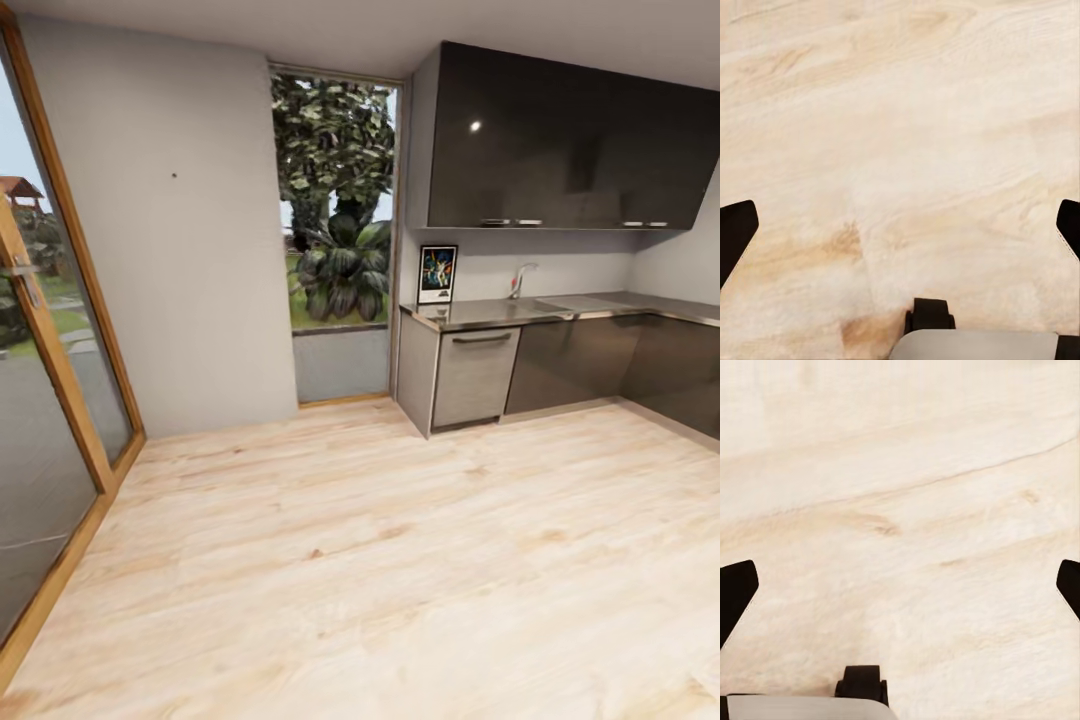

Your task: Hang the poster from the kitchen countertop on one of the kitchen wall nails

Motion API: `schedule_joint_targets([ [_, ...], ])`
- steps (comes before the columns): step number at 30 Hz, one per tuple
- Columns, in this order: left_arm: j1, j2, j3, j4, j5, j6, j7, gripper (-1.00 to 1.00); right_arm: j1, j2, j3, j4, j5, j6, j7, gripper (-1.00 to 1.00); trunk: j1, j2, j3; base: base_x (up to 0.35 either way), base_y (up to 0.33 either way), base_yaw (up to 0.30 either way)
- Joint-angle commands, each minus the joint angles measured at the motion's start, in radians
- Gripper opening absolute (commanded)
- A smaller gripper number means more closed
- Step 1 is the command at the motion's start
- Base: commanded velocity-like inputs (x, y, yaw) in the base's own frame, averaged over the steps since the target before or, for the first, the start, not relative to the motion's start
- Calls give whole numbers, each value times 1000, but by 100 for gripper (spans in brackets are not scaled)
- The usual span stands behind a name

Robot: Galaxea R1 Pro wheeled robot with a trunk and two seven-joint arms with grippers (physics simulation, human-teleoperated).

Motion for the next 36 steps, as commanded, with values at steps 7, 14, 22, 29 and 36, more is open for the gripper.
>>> schedule_joint_targets([
  [7, 0, 0, 1, -1, 0, -2, 0, 100, -1, 0, 0, 1, 2, -3, 0, 100, 1, 0, -1, 338, 0, 0],
  [14, 0, 0, 1, -1, 0, -2, 0, 100, -1, 0, 0, 1, 2, -3, 0, 100, 1, 0, -1, 338, 0, 0],
  [22, 0, 0, 1, -1, 0, -3, 0, 100, -1, 0, 0, 1, 2, -3, 0, 100, 1, 0, -1, 338, 0, 0],
  [29, 0, 0, 1, -1, 0, -3, 0, 100, -1, 0, 0, 0, 2, -3, 0, 100, 1, 0, -1, 338, 0, 0],
  [36, 0, 0, 1, -1, 0, -3, 0, 100, -1, 0, 0, 1, 2, -3, 0, 100, 1, 0, -1, 338, 0, 0],
])
